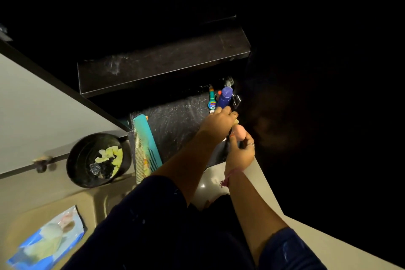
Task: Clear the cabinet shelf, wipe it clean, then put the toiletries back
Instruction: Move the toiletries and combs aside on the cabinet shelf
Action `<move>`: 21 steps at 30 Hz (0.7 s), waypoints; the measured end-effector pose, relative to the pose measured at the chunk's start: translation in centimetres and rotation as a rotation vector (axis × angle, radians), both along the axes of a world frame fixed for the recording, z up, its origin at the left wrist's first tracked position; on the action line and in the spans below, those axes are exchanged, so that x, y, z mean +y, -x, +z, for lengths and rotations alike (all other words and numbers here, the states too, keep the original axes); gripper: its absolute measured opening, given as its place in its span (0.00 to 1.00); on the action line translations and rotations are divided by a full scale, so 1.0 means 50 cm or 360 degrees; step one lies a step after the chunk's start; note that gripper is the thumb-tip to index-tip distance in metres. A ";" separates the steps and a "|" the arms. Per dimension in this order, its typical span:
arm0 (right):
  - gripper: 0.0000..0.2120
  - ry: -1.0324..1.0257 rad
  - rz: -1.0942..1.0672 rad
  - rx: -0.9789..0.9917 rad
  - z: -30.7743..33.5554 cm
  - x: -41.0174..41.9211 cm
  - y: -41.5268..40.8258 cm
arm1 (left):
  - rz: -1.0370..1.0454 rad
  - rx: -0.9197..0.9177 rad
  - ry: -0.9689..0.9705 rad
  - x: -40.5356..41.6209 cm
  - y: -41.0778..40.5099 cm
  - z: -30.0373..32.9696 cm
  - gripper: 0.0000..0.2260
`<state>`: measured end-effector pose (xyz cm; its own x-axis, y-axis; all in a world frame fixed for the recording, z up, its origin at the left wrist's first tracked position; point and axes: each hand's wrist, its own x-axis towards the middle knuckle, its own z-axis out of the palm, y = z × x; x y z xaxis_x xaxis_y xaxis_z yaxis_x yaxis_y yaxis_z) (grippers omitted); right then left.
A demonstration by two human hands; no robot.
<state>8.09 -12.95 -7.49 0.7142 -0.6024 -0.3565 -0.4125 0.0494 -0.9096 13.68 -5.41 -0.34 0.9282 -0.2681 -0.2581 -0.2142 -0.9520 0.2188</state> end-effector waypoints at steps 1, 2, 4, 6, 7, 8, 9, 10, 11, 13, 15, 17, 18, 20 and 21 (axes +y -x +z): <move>0.16 0.0009 0.0013 -0.0021 0.000 0.000 0.000 | 0.0036 0.0038 0.0036 0.001 -0.001 0.000 0.15; 0.16 0.0026 0.0031 -0.0052 0.002 0.000 0.002 | 0.0067 0.0065 0.0086 0.004 -0.002 -0.002 0.14; 0.16 0.0082 0.0111 -0.0123 0.016 0.003 0.008 | 0.0100 0.0080 0.0204 0.015 0.001 -0.001 0.14; 0.13 0.0078 0.0253 -0.0198 0.035 0.013 0.018 | 0.0141 0.0047 0.0338 0.037 0.007 0.015 0.15; 0.13 0.0101 0.0350 -0.0195 0.044 0.023 0.026 | 0.0207 0.0034 0.0414 0.055 0.018 0.034 0.15; 0.14 0.0159 0.0469 -0.0195 0.056 0.035 0.035 | 0.0264 0.0024 0.0471 0.078 0.031 0.053 0.14; 0.15 0.0205 0.0599 -0.0204 0.061 0.047 0.044 | 0.0310 0.0005 0.0528 0.103 0.043 0.066 0.13; 0.15 0.0208 0.0739 -0.0213 0.061 0.060 0.054 | 0.0373 -0.0002 0.0557 0.134 0.059 0.076 0.12; 0.15 0.0182 0.0884 -0.0211 0.058 0.074 0.063 | 0.0436 -0.0008 0.0551 0.167 0.075 0.075 0.12; 0.15 0.0169 0.1162 -0.0139 0.047 0.105 0.078 | 0.0558 0.0012 0.0486 0.225 0.099 0.057 0.14; 0.15 0.0206 0.1371 -0.0069 0.034 0.134 0.093 | 0.0655 0.0089 0.0403 0.264 0.115 0.044 0.15; 0.15 0.0180 0.1512 -0.0005 0.026 0.160 0.105 | 0.0707 0.0145 0.0362 0.291 0.123 0.038 0.15; 0.14 0.0173 0.1555 0.0019 0.025 0.170 0.110 | 0.0712 0.0154 0.0343 0.300 0.125 0.036 0.15; 0.13 0.0178 0.1588 0.0050 0.022 0.185 0.115 | 0.0742 0.0188 0.0311 0.317 0.130 0.029 0.15; 0.13 0.0183 0.1589 0.0051 0.024 0.190 0.115 | 0.0761 0.0214 0.0297 0.322 0.131 0.028 0.15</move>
<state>2.34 -3.44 -6.28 0.9023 0.2349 -0.3616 -0.2414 -0.4197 -0.8750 7.13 10.69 1.08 0.9201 0.1245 -0.3714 0.2761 -0.8787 0.3894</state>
